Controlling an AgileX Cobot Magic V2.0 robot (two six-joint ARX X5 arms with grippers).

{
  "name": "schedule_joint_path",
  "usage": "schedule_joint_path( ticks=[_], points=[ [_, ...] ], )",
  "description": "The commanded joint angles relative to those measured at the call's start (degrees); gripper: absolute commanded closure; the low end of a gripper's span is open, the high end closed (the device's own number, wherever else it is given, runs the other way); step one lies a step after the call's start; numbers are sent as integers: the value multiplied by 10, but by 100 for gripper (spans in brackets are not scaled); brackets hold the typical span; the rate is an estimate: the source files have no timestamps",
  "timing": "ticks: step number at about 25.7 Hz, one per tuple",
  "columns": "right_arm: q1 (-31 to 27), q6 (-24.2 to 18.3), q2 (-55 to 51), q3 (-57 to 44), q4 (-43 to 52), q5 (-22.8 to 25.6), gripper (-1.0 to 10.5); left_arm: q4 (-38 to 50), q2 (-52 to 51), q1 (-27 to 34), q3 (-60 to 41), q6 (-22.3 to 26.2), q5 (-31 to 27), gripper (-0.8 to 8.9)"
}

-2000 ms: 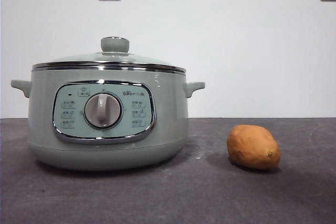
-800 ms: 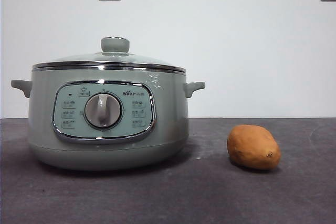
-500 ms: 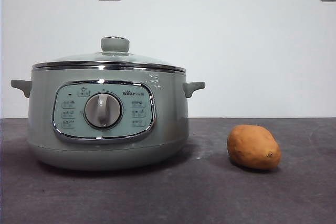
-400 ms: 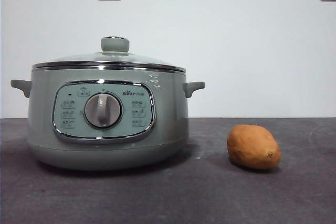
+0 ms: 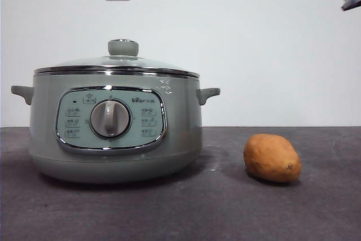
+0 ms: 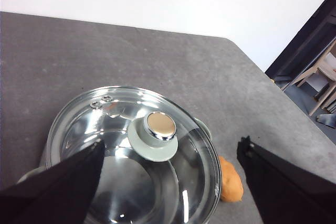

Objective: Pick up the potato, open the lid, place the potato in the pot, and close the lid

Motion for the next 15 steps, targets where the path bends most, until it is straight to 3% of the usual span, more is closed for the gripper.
schedule_joint_path(
  ticks=[1,8,15],
  points=[
    [58,-3,41,18,-13,81,409,12,-1,-1,3,7,2,387],
    [174,1,200,37,-17,238,409,15,-1,-1,3,8,1,387],
    [184,26,372,37,28,253,410,15,-1,-1,3,8,0,387]
  ],
)
